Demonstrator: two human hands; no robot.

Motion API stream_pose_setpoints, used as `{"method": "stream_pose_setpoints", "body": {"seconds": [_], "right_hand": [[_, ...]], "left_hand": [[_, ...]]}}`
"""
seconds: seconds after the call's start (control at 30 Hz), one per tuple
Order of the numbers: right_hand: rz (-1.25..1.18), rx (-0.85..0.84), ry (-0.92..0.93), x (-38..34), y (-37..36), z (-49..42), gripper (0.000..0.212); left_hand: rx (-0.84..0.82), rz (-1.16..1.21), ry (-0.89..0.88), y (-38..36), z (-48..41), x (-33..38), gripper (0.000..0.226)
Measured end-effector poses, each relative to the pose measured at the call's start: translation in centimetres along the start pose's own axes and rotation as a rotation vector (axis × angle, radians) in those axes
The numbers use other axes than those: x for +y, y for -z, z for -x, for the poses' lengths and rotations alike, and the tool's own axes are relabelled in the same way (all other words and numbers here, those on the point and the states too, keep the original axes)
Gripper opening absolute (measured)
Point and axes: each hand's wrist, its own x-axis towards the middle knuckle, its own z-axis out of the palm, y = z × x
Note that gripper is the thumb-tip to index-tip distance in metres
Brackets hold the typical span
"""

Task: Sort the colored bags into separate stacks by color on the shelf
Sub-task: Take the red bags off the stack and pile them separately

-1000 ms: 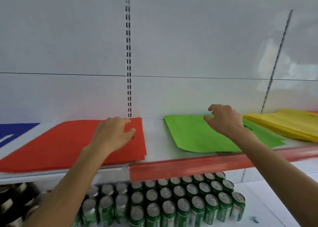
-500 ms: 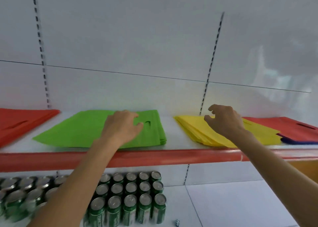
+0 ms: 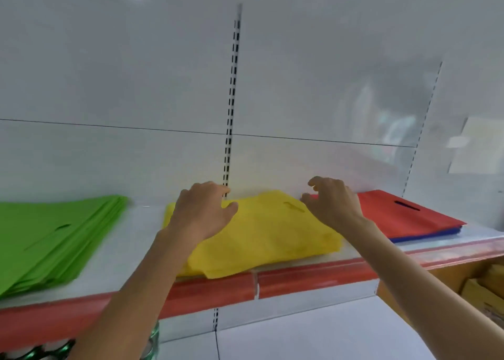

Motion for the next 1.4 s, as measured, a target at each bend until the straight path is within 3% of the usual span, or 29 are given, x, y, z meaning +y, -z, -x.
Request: {"method": "stream_pose_setpoints", "body": {"seconds": [0.37, 0.67, 0.8, 0.97, 1.23, 1.4], "right_hand": [[0.052, -0.013, -0.051, 17.3, 2.1, -6.0, 0.041], [0.081, -0.054, -0.024, 33.0, 2.6, -11.6, 0.036], [0.064, -0.103, -0.051, 37.8, 1.5, -13.4, 0.034], [0.035, -0.192, -0.066, 41.1, -0.1, -14.1, 0.035], [-0.008, -0.249, -0.08, 42.5, -1.9, -15.3, 0.047], [-0.001, -0.264, -0.072, 42.4, -2.9, -15.6, 0.042]], "left_hand": [[-0.013, -0.018, -0.08, -6.5, -7.8, 15.7, 0.044], [0.074, 0.12, 0.023, -14.9, -11.9, 27.3, 0.039], [-0.071, -0.053, 0.176, -17.8, -13.3, 28.8, 0.049], [-0.072, -0.058, 0.256, -20.3, -14.0, 29.2, 0.047], [-0.178, -0.278, 0.327, -21.6, -14.0, 29.9, 0.049], [-0.196, -0.317, 0.329, -21.6, -14.1, 30.1, 0.05]]}}
